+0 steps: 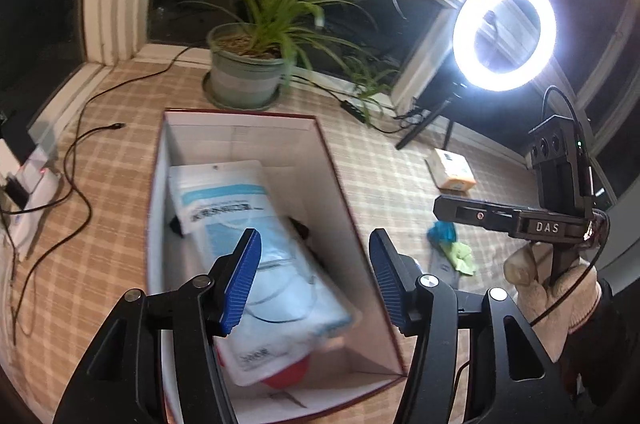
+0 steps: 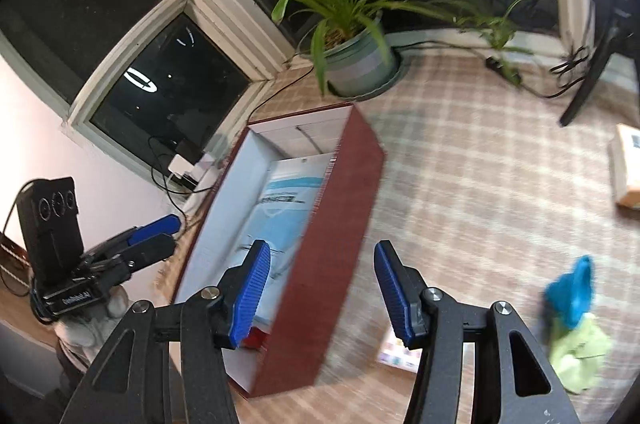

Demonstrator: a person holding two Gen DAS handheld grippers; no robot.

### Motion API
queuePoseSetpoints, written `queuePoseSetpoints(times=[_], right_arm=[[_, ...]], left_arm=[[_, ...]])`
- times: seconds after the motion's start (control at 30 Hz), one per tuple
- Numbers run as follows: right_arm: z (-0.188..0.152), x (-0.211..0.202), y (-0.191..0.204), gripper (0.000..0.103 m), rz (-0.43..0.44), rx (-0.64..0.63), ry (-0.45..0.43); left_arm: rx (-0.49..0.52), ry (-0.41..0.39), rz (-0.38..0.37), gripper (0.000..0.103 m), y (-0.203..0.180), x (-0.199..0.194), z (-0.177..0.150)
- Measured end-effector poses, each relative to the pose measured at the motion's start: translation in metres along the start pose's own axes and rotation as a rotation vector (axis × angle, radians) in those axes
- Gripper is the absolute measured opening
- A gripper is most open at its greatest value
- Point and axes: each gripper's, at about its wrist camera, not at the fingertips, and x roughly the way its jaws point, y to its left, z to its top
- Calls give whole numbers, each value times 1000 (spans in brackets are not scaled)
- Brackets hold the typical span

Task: Organize soft objects
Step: 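Withdraw the left tool toward the dotted tissue pack while the right tool approaches the yellow-green cloth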

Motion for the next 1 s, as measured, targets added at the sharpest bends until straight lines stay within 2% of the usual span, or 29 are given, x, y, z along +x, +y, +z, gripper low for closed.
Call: queuePoseSetpoints(times=[0.13,0.23,0.33,0.5,0.57,0.8,1.0], right_arm=[[-8,-23,-16,50,-42,-18,-17],[-17,-43,-35,51,-61,-5,-34],[-26,-63,-56,58,-74,15,-60],[-41,-91,-94,61,-106,43,-94],[-47,-97,-107,67,-126,54,-95],[-68,-100,-150,68,-227,59,-33],[-87,-77,-160,68,-300,-19,50]], left_arm=[[29,3,-27,62,-22,1,-6],[51,7,-47,63,-40,2,-10],[72,15,-69,63,-59,6,-15],[89,43,-93,63,-85,19,-24],[92,54,-95,63,-94,26,-27],[94,96,-111,63,-130,51,-50],[64,121,-53,63,-145,72,-83]])
